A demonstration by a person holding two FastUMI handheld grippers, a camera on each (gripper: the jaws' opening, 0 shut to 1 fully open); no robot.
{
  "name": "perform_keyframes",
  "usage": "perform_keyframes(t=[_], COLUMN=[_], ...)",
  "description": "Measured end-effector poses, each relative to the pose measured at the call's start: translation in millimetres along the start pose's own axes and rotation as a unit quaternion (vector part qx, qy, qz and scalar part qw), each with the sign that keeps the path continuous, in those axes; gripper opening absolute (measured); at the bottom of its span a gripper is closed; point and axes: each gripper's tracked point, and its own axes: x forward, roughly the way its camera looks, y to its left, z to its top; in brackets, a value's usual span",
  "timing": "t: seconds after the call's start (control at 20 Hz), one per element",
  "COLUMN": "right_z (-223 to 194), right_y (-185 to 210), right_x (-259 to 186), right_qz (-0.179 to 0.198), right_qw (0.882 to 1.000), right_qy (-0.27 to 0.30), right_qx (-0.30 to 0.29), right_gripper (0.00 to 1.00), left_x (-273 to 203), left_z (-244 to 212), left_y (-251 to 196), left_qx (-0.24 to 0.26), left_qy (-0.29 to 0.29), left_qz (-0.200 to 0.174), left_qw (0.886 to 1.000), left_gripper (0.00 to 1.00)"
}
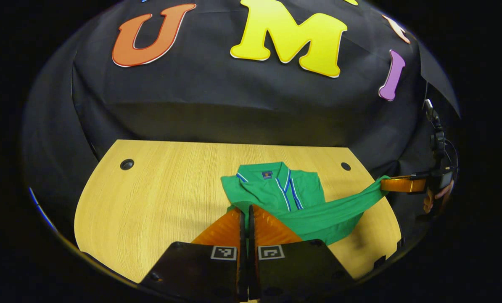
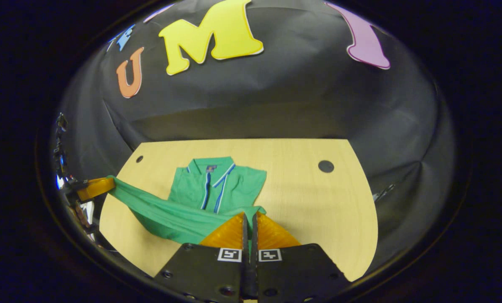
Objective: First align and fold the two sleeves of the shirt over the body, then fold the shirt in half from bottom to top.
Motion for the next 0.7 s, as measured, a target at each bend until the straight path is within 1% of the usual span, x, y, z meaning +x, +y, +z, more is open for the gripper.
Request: perform_keyframes(t=[0.05,0.1,0.25,0.35,0.45,0.5,0.6,0.7], right_z=[14.5,26.0,65.5,75.0,71.2,66.7,54.4,43.3], right_y=[-1.5,-0.6,-3.3,-6.8,-8.9,-8.9,-9.3,-11.6], right_x=[6.5,21.7,75.7,108.8,141.2,161.9,183.2,203.8], right_qz=[0.001,0.000,0.001,0.002,0.002,0.004,0.005,-0.004], right_qw=[1.000,1.000,1.000,1.000,1.000,1.000,1.000,1.000], right_qy=[-0.005,-0.010,-0.025,-0.025,-0.017,-0.010,0.004,0.014], right_qx=[-0.005,-0.014,-0.018,-0.012,-0.004,-0.001,0.008,0.008], right_gripper=[0.02,0.00,0.00,0.00,0.00,0.00,0.00,0.00], left_x=[9.3,26.4,83.9,110.0,141.7,155.9,181.7,201.1], left_z=[7.9,14.4,24.7,27.0,27.5,25.0,15.6,13.7], left_y=[1.2,4.1,26.8,39.9,51.6,58.4,63.5,67.9], left_qx=[-0.002,-0.007,-0.011,-0.019,-0.025,-0.016,-0.001,0.000], left_qy=[-0.004,-0.002,-0.004,-0.005,-0.005,-0.004,0.004,0.004], left_qz=[-0.003,-0.003,0.013,0.023,0.034,0.047,0.057,0.063], left_qw=[1.000,1.000,1.000,1.000,0.999,0.999,0.998,0.998], left_gripper=[0.06,0.06,0.06,0.06,0.06,0.06,0.07,0.08])
